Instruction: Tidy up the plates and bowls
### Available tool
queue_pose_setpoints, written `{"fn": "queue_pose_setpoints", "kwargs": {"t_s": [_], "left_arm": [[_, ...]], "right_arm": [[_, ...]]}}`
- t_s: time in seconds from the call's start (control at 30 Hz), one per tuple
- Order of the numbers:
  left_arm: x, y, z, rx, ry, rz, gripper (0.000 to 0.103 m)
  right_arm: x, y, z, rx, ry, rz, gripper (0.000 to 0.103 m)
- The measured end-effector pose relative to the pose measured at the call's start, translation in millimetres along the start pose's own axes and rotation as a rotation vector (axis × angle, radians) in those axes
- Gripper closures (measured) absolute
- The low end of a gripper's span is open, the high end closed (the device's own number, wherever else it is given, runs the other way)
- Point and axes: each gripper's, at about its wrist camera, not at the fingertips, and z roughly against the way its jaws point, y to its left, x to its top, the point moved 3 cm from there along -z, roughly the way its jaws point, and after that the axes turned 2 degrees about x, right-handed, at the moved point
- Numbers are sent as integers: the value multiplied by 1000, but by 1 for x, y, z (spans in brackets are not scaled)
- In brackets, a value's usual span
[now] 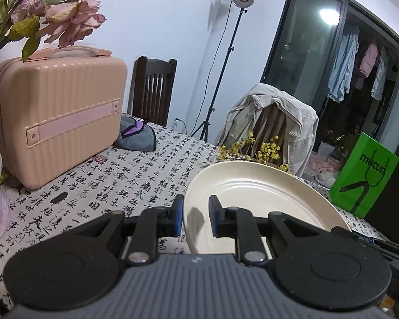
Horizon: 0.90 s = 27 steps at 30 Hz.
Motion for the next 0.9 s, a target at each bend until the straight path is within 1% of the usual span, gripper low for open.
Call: {"fn": "queue_pose_setpoints", "kwargs": {"t_s": [0.9], "left_arm": [[-27, -42, 47, -72, -24, -33, 83]], "right_arm": [[-22, -36, 73, -54, -65, -56, 92]]}}
